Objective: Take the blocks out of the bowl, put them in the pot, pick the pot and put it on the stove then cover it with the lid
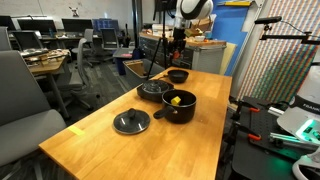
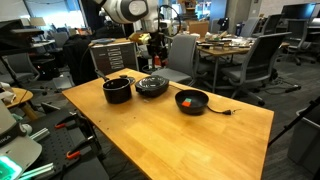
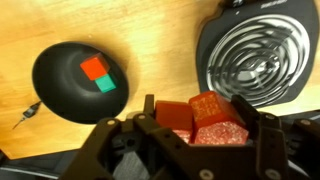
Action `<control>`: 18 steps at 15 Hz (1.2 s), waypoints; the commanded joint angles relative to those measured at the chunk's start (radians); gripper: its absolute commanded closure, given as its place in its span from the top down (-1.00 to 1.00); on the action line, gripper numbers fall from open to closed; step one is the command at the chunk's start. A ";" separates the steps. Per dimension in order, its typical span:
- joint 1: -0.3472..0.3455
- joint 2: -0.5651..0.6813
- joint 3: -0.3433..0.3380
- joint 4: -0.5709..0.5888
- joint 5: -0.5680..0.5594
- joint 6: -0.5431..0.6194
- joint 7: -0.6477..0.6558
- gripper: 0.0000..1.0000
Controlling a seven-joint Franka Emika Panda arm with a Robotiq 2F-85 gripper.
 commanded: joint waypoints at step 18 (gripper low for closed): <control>0.198 -0.089 0.243 -0.502 0.110 0.436 -0.099 0.01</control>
